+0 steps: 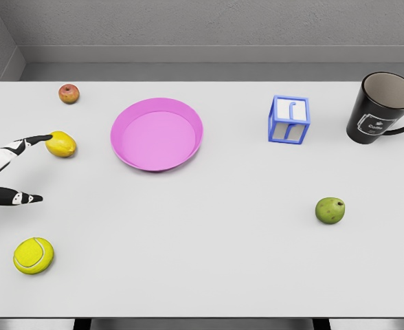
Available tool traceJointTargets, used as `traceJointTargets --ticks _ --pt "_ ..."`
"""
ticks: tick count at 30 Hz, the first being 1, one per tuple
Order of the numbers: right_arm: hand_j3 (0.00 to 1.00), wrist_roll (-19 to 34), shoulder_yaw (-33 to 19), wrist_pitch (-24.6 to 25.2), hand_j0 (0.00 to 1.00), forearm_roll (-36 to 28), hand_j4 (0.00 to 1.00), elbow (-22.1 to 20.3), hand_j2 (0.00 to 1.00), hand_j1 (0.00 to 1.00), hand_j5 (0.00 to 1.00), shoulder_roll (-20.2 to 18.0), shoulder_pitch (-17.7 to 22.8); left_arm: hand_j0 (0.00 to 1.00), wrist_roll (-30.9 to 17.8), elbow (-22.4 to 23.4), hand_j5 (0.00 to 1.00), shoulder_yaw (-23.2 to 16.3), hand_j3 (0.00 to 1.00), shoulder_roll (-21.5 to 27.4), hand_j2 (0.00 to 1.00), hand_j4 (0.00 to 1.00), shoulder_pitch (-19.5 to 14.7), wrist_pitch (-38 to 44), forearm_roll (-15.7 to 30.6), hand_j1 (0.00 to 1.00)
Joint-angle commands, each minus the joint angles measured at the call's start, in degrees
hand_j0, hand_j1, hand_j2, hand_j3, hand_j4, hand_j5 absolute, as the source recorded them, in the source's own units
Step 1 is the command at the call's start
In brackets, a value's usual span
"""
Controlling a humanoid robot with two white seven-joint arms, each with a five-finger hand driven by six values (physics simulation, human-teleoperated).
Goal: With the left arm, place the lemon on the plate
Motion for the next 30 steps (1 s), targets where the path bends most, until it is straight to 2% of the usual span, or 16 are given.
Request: traceJointTargets --ticks 1,8,11,12,13,15,16,17,19,24,26,28,30 --pt "1.00 0.1 0.0 0.0 1.00 0.0 1.00 0.0 1.00 1.00 1.00 0.0 0.0 1.00 0.0 0.0 1.00 0.0 1.00 0.0 1.00 1.00 0.0 0.1 0.5 1.00" --pt "1.00 0.0 0.1 0.0 1.00 0.0 1.00 0.1 1.00 1.00 1.00 0.0 0.0 1.00 0.0 0.0 1.00 0.3 1.00 0.0 1.00 1.00 0.1 0.1 0.4 1.00" --pt "1.00 0.0 0.1 0.0 1.00 0.0 1.00 0.1 1.00 1.00 1.00 0.0 0.0 1.00 0.0 0.2 1.00 0.7 1.00 0.4 1.00 1.00 -1.2 0.1 -2.9 1.00" --pt "1.00 0.0 0.1 0.0 1.00 0.0 1.00 0.1 1.00 1.00 1.00 0.0 0.0 1.00 0.0 0.2 1.00 0.4 1.00 0.2 1.00 1.00 -2.6 0.1 -6.8 1.00" --pt "1.00 0.0 0.1 0.0 1.00 0.0 1.00 0.1 1.00 1.00 1.00 0.0 0.0 1.00 0.0 0.8 1.00 -0.8 1.00 0.3 1.00 1.00 -4.6 0.1 -9.6 1.00" --pt "1.00 0.0 0.1 0.0 1.00 0.0 1.00 0.1 1.00 1.00 1.00 0.0 0.0 1.00 0.0 7.1 1.00 -11.2 1.00 0.6 1.00 1.00 -15.7 0.1 -16.0 1.00" --pt "1.00 0.0 0.1 0.0 1.00 0.0 1.00 0.1 1.00 1.00 1.00 0.0 0.0 1.00 0.0 9.8 1.00 -14.4 1.00 0.4 1.00 1.00 -18.7 0.1 -18.0 1.00" --pt "1.00 0.0 0.1 0.0 1.00 0.0 1.00 0.1 1.00 1.00 1.00 0.0 0.0 1.00 0.0 11.2 1.00 -17.5 1.00 0.5 1.00 1.00 -20.9 0.1 -18.0 1.00" --pt "1.00 0.0 0.1 0.0 1.00 0.0 1.00 0.1 1.00 1.00 1.00 0.0 0.0 1.00 0.0 11.2 1.00 -18.5 1.00 0.9 1.00 1.00 -20.8 0.1 -17.5 1.00" --pt "1.00 0.0 0.1 0.0 1.00 0.0 1.00 0.1 1.00 1.00 1.00 0.0 0.0 1.00 0.0 11.2 1.00 -20.9 1.00 7.1 1.00 1.00 -21.6 0.1 -18.1 1.00" --pt "1.00 0.0 0.1 0.0 1.00 0.0 1.00 0.1 1.00 1.00 1.00 0.0 0.0 1.00 0.0 11.2 1.00 -23.0 1.00 7.5 1.00 1.00 -23.5 0.1 -18.2 1.00" --pt "1.00 0.0 0.1 0.0 1.00 0.0 1.00 0.1 1.00 1.00 1.00 0.0 0.0 1.00 0.0 11.3 1.00 -23.2 1.00 7.5 1.00 1.00 -25.9 0.1 -20.8 1.00" --pt "1.00 0.0 0.1 0.0 1.00 0.0 1.00 0.1 1.00 1.00 1.00 0.0 0.0 1.00 0.0 11.2 1.00 -25.0 1.00 7.0 1.00 1.00 -26.9 0.1 -23.0 1.00"
